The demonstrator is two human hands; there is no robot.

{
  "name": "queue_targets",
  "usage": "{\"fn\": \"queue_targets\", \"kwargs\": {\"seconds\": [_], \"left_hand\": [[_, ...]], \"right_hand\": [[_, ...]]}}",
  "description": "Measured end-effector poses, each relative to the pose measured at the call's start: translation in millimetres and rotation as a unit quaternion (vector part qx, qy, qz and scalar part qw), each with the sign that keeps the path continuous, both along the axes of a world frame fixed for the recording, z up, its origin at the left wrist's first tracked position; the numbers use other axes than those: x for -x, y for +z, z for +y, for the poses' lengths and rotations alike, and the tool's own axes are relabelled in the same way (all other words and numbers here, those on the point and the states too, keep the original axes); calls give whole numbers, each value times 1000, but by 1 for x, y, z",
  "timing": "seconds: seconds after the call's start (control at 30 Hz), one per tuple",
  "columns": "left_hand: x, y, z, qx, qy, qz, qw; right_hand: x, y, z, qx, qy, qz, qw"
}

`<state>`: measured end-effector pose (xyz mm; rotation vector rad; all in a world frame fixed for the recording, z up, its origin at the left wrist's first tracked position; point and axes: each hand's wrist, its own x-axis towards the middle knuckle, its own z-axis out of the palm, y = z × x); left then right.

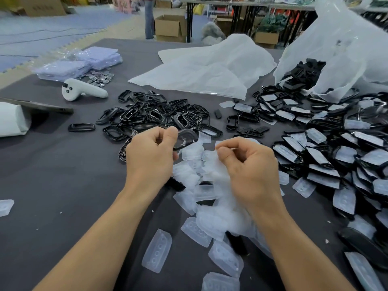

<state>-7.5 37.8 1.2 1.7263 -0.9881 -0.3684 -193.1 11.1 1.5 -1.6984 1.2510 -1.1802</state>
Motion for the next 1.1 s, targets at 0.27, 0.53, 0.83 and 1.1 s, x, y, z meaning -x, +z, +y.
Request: {"fn": "queue_targets", "kwargs": {"seconds": [0.27,0.53,0.83,1.1], "left_hand": [[-6,1,-3,51,-45,129,989],[-23,5,-6,40,-9,145,989],[-19,8,-6,34,-83,194,977],[-14,13,-2,21,-132,274,952]], "right_hand": [[0,14,16,68,-28,138,988],[-51,1,51,154,156,363,906],[-46,3,50,108,156,354,916],[-39,3,46,55,34,106,992]]}}
